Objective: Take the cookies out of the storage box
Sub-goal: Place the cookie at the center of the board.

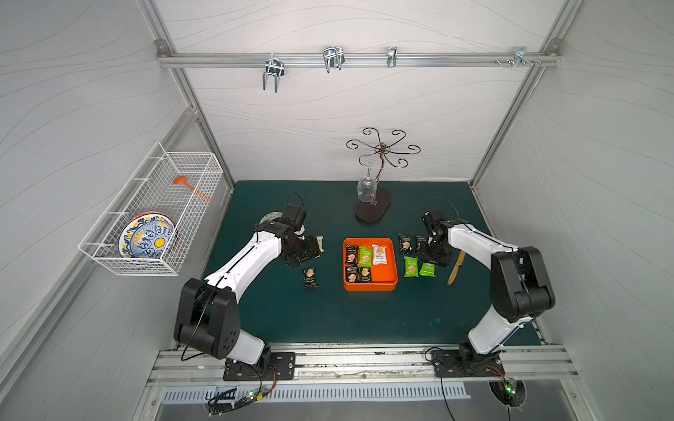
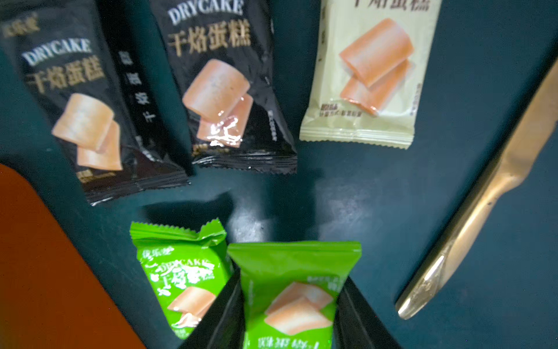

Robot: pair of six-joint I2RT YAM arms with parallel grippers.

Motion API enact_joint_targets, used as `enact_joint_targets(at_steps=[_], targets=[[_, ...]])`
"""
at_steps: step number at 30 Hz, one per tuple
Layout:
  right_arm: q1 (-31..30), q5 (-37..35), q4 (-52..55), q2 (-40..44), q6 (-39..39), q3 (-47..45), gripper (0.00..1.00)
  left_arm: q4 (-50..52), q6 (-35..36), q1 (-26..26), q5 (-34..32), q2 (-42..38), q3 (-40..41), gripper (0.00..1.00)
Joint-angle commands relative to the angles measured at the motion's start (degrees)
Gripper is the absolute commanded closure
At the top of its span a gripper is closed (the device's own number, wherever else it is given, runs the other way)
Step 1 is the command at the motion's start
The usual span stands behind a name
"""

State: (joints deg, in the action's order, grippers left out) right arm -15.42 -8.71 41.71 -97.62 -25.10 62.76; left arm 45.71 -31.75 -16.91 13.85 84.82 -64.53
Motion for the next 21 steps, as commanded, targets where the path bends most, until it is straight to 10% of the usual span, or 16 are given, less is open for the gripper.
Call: enact_joint_targets(at_steps=[1, 21], targets=[[0.35, 0.5, -1.76, -1.83, 0.27, -0.42, 0.53, 0.81, 0.2, 0.3, -0.18, 0.61, -2.35, 0.34], [0.23, -1.38, 4.95, 4.46, 0.46, 2.59, 0.37, 2.1, -2.98, -11.25, -6.1, 0.44, -6.58, 0.34]])
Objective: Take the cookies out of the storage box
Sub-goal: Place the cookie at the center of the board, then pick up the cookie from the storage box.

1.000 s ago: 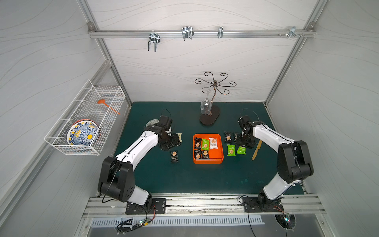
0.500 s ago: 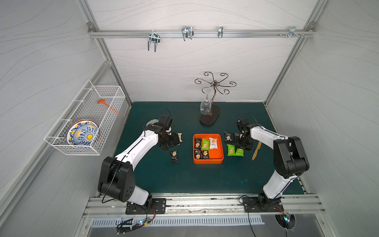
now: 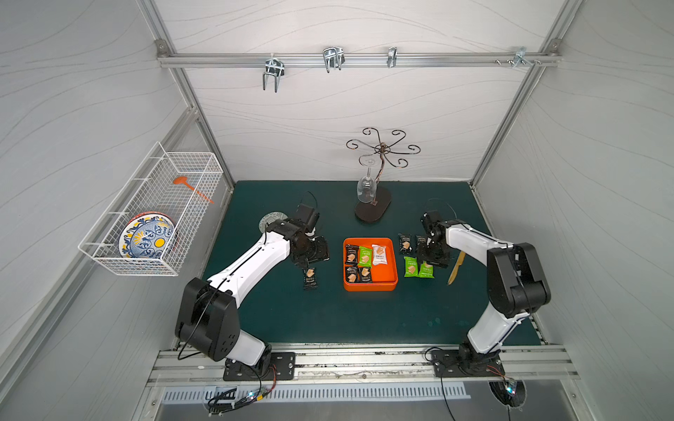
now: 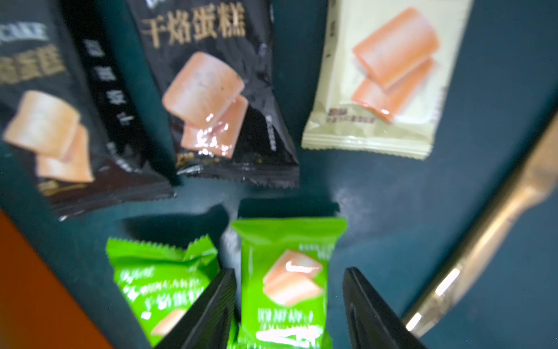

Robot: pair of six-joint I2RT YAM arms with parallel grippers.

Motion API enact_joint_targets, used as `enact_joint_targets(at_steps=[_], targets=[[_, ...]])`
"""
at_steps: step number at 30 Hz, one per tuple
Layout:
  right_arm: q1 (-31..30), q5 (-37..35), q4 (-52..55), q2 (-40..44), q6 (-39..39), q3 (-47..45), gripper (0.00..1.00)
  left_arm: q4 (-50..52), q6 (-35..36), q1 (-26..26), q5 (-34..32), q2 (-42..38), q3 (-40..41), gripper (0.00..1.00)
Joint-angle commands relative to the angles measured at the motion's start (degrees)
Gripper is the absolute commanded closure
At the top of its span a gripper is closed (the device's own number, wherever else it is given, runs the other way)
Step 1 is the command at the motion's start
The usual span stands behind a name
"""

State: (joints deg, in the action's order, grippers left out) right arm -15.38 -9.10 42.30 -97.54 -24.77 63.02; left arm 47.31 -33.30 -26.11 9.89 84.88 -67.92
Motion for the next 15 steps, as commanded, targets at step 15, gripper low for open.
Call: enact_joint_targets(at_steps=[15], targets=[[-6.73, 6.61, 8.1, 16.89, -3.54, 0.14, 0.35, 0.45, -6.55, -14.94, -7.4, 7.66, -10.28, 0.35]])
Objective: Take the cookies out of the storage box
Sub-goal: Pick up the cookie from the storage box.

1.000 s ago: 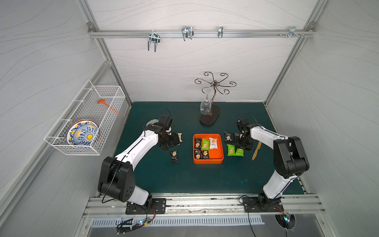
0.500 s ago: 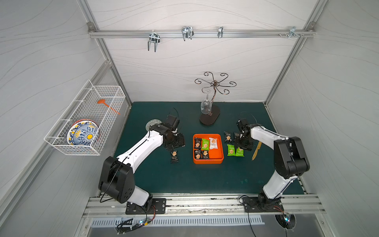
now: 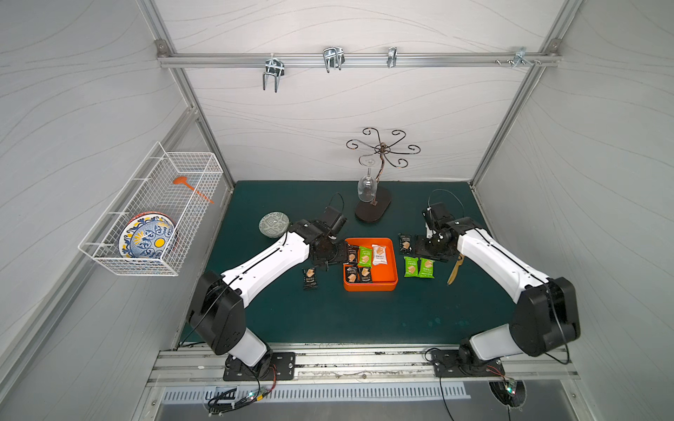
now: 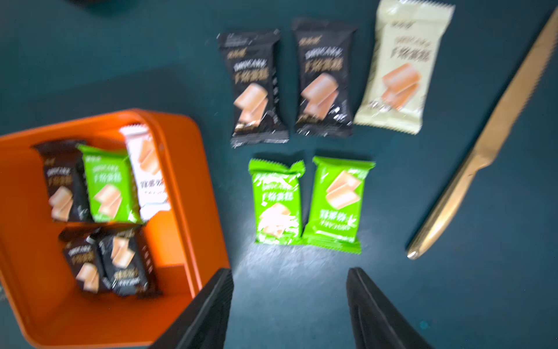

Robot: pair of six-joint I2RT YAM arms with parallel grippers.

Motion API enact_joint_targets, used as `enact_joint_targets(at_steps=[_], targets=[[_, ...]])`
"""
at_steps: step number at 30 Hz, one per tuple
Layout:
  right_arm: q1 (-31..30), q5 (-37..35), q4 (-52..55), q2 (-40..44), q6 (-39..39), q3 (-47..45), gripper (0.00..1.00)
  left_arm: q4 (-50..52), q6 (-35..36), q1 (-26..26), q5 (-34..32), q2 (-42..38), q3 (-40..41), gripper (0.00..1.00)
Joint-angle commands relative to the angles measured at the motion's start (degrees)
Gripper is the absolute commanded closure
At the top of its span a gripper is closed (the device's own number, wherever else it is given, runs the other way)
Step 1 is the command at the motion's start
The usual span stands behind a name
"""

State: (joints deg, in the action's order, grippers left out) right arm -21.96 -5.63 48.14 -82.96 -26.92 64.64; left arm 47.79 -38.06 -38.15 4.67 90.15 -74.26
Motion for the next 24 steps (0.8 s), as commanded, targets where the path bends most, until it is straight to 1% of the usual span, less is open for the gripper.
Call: enact_joint_targets(at_steps=[1, 6, 9, 11, 14, 20, 24], targets=[[-0.11, 3.76, 2.09, 2.78, -1.35, -1.88, 0.35, 0.06, -2.19, -4.16, -2.8, 3.72, -5.03, 0.35], [1.05, 5.56, 3.37, 3.91, 0.4, -1.17, 0.34, 0.08, -6.85, -8.25, -3.49, 9.81, -9.92, 0.35], [2.57, 7.27, 1.52, 5.27, 0.86, -2.59, 0.34, -1.65, -7.97, -10.22, -6.19, 12.56, -11.09, 0.35], [4.0, 9.23, 0.74, 5.65, 0.85, -3.53, 0.33, -1.27, -9.52, -10.48, -6.39, 14.57, -12.01, 0.35], [4.94, 10.32, 0.7, 6.09, 1.44, -4.22, 0.33, -1.47, -11.1, -11.12, -6.91, 16.56, -11.92, 0.35], [5.61, 11.65, 0.37, 6.91, 3.24, -5.91, 0.33, 4.58, -12.65, -11.68, -12.02, 20.7, -14.29, 0.35], [6.25, 12.91, 0.21, 7.17, 3.43, -5.98, 0.34, 2.31, -11.86, -11.7, -10.47, 22.45, -14.11, 0.35]])
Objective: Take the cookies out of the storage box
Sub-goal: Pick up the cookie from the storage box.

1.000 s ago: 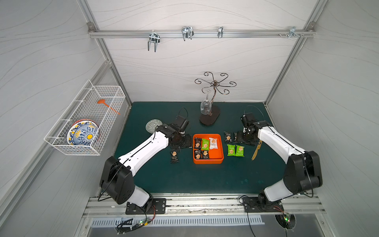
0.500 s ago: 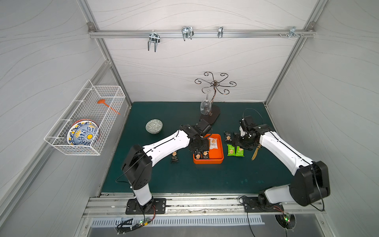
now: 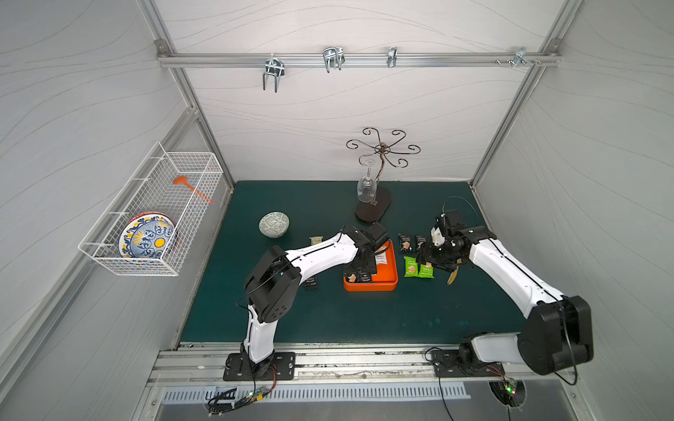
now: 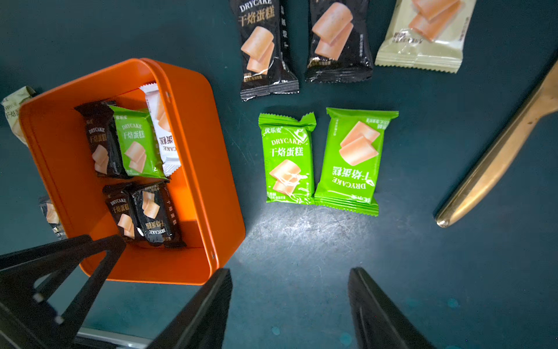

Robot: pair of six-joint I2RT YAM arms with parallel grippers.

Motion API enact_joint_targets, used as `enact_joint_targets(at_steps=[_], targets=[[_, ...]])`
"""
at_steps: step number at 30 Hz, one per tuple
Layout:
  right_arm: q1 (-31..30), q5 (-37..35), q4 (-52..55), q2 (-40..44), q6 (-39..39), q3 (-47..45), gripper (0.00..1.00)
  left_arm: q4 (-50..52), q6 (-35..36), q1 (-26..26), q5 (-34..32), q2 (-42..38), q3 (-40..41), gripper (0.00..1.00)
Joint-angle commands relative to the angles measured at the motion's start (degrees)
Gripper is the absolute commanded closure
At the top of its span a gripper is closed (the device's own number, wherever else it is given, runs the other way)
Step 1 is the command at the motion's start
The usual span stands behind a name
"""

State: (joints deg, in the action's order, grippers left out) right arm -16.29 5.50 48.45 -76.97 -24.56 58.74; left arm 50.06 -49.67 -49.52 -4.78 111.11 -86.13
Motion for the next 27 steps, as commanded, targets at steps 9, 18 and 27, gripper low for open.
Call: enact_joint_targets(at_steps=[9, 18, 27], targets=[[0.65, 1.62, 0.6, 1.29, 1.99, 1.03, 0.33, -1.24, -0.19, -1.63, 0.43, 5.35, -4.43, 0.35], [0.93, 1.25, 0.52, 1.7, 2.87, 0.15, 0.33, -1.57, 0.01, -2.03, 0.91, 9.49, -7.05, 0.36], [1.39, 1.18, 0.6, 1.48, 3.18, 0.6, 0.33, -3.1, 0.17, -2.06, 2.4, 12.65, -8.87, 0.37]])
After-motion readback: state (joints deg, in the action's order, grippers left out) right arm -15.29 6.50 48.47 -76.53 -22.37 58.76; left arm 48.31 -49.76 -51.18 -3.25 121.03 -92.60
